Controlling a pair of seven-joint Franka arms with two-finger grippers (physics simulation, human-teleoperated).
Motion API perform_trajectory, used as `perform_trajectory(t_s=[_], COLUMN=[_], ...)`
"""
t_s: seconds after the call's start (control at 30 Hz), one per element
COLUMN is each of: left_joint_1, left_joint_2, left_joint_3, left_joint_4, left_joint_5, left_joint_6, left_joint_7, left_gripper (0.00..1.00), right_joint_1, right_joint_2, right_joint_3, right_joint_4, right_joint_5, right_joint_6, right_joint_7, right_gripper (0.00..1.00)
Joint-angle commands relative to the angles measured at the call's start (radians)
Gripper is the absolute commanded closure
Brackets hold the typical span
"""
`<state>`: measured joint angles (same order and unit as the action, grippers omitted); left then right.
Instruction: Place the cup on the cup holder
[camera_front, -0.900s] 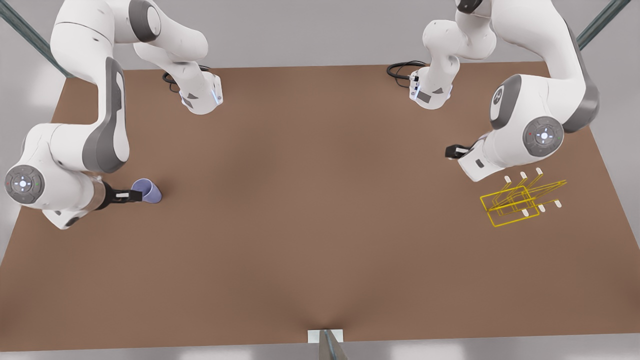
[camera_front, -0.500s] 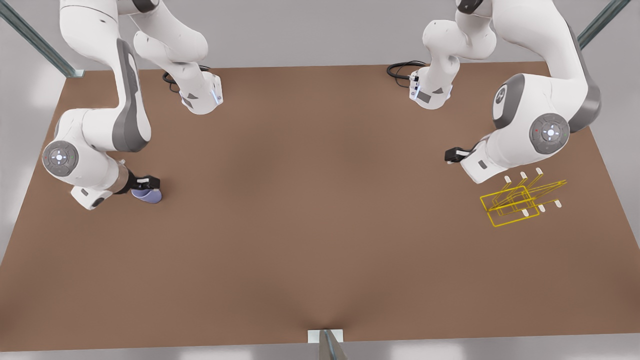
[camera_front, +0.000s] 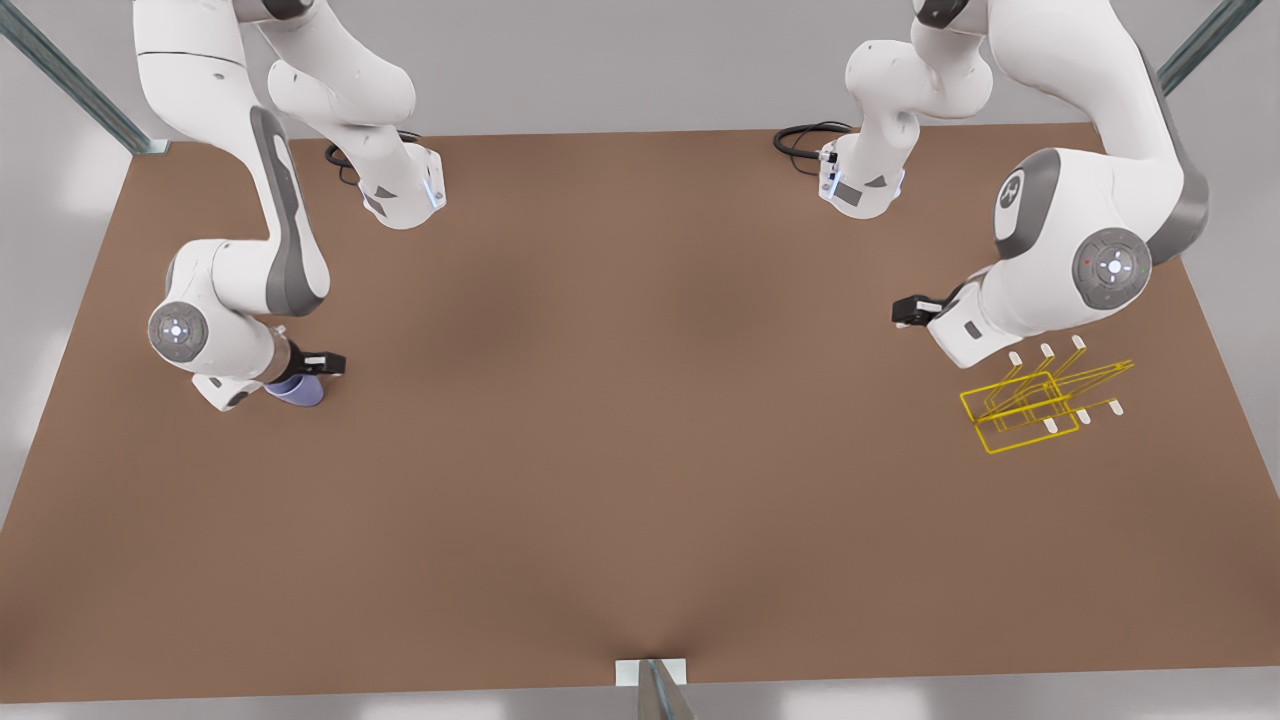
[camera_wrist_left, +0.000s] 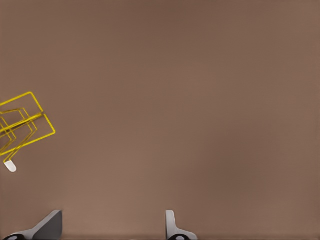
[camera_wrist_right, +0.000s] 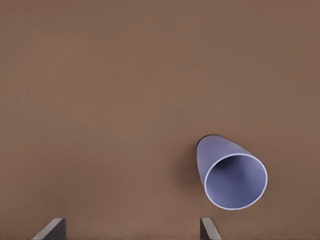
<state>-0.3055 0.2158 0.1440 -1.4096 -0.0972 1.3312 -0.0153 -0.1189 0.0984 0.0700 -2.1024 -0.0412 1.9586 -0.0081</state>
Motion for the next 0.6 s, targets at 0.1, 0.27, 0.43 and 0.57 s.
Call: perform_trajectory(t_s=[0.1,0.27,0.43,0.57], left_joint_1=[-0.001,-0.001,-0.001,-0.001], left_joint_2=[0.007,0.008,0.011,0.014], left_joint_3=[0.000,0.000,-0.001,-0.001], left_joint_4=[-0.006,-0.017,-0.018,-0.018], left_joint_5=[0.002,0.002,0.001,0.001], left_joint_6=[-0.035,-0.040,-0.056,-0.056], left_joint_7=[-0.006,-0.006,-0.005,-0.006], left_gripper=[0.00,0.00,0.00,0.00], right_joint_1=[-0.018,-0.030,-0.035,-0.036], right_joint_2=[0.004,0.029,0.078,0.076], right_joint_3=[-0.059,-0.085,-0.096,-0.101], right_joint_4=[-0.054,-0.125,-0.146,-0.217], right_joint_5=[0.000,0.003,0.001,0.001], right_joint_6=[0.148,0.307,0.396,0.465], right_joint_7=[0.005,-0.004,-0.010,-0.010], right_gripper=[0.00,0.00,0.00,0.00])
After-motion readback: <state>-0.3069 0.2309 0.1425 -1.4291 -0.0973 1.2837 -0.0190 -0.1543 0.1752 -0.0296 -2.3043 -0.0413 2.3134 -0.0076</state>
